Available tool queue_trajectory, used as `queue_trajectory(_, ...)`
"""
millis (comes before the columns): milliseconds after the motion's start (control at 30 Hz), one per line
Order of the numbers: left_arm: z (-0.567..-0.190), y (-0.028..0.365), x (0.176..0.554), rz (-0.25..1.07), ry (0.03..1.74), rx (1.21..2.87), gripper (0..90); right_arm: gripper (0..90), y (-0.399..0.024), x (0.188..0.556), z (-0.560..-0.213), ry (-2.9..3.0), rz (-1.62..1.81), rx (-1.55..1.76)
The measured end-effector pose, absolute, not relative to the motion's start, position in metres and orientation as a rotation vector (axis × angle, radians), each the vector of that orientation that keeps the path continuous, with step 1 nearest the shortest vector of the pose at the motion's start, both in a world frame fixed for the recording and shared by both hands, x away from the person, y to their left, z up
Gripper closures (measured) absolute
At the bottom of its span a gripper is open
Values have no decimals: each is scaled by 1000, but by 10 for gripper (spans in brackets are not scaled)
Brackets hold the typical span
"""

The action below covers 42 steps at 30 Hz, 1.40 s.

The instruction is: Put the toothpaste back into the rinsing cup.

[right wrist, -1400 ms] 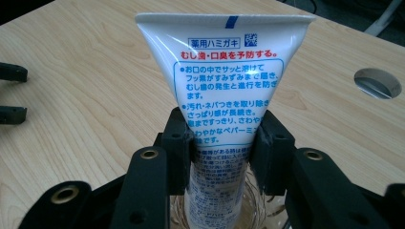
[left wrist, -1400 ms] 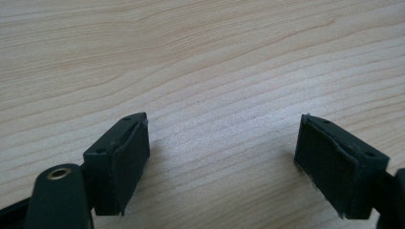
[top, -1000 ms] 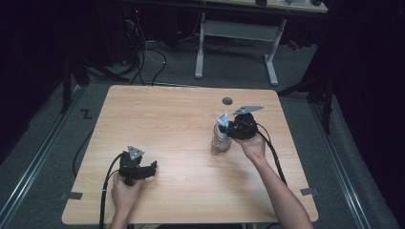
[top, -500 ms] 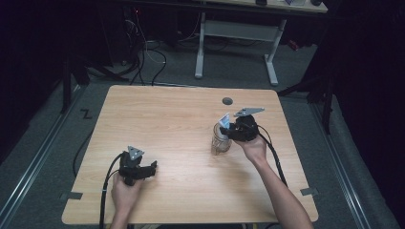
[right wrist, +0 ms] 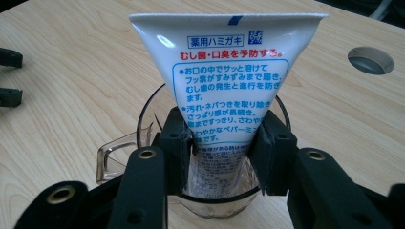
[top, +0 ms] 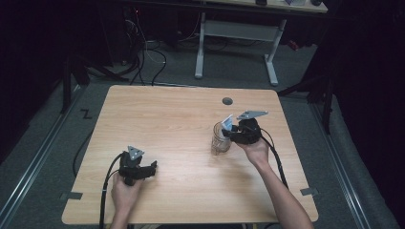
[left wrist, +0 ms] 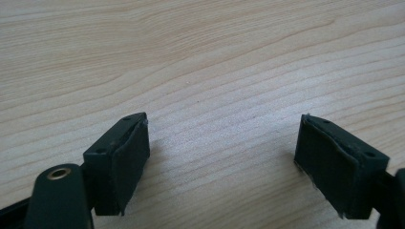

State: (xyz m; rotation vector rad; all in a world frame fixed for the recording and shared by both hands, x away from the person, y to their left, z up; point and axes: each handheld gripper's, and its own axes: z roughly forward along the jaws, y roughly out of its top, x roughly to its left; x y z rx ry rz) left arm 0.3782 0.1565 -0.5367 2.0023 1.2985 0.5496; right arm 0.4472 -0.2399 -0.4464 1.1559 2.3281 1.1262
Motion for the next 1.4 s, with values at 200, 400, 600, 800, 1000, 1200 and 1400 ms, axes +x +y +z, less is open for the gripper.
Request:
queue_trajectory(200, -537, 156, 378, 550, 1299, 2002, 192, 615, -241, 445, -447, 2330, 1128, 1146)
queue_trajectory(400, -537, 156, 378, 552, 1299, 2001, 192, 603, -240, 444, -447, 2338, 1120, 1137)
queue_trajectory(600, -537, 156, 378, 550, 1299, 2003, 192, 582, -240, 442, -446, 2341, 1126, 1145)
queue_trajectory(800, -537, 157, 378, 550, 1299, 2003, 192, 550, -240, 440, -444, 2338, 1124, 1139)
queue_trajectory(1000, -537, 156, 378, 552, 1299, 2001, 192, 514, -240, 439, -444, 2329, 1129, 1138)
queue_trajectory(1200, -537, 156, 378, 552, 1299, 2002, 192, 470, -240, 439, -443, 2322, 1134, 1132)
queue_trajectory(1400, -537, 156, 378, 552, 1299, 2001, 192, 418, -239, 437, -441, 2314, 1124, 1126)
